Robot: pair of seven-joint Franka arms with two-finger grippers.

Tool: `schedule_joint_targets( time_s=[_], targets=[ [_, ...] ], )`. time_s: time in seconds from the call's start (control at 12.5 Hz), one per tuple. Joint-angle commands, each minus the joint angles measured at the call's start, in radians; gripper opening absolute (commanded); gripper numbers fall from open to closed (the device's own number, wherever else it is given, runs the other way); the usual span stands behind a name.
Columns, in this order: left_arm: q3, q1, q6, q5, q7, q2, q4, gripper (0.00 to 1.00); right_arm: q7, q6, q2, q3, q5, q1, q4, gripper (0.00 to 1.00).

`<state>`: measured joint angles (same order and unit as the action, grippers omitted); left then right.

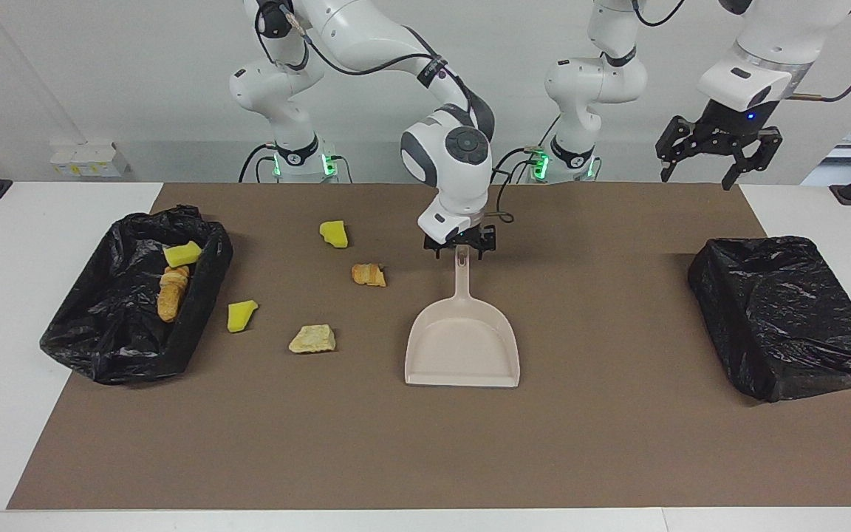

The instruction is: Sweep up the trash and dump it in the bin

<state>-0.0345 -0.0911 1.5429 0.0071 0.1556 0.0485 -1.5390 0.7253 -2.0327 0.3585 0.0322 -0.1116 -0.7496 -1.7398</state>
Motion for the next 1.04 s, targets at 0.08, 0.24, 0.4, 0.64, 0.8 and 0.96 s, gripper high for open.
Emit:
schedule_joint_targets(
  time_s=[0.08, 0.24, 0.4, 0.64, 0.8, 0.96],
  targets=[
    [0.002, -0.087, 0.072, -0.001, -0.016, 0.005, -0.117, 1.00, 0.028, 0.005, -0.220, 0.000, -0.005, -0.057, -0.245, 1.00],
    [0.002, -0.180, 0.227, -0.001, -0.138, 0.004, -0.238, 1.00, 0.115, -0.003, -0.297, 0.000, -0.005, -0.118, -0.341, 1.00],
    [0.002, -0.264, 0.342, -0.001, -0.262, -0.022, -0.308, 1.00, 0.205, -0.024, -0.352, 0.000, -0.005, -0.169, -0.420, 1.00],
    [0.002, -0.401, 0.440, -0.001, -0.449, -0.160, -0.308, 1.00, 0.314, -0.179, -0.464, 0.000, -0.007, -0.253, -0.611, 1.00],
    [0.002, -0.470, 0.520, -0.001, -0.557, -0.229, -0.311, 1.00, 0.371, -0.285, -0.518, 0.000, -0.007, -0.292, -0.708, 1.00],
    [0.002, -0.519, 0.560, -0.001, -0.588, -0.275, -0.317, 1.00, 0.429, -0.294, -0.526, -0.001, -0.007, -0.319, -0.719, 1.00]
  ],
)
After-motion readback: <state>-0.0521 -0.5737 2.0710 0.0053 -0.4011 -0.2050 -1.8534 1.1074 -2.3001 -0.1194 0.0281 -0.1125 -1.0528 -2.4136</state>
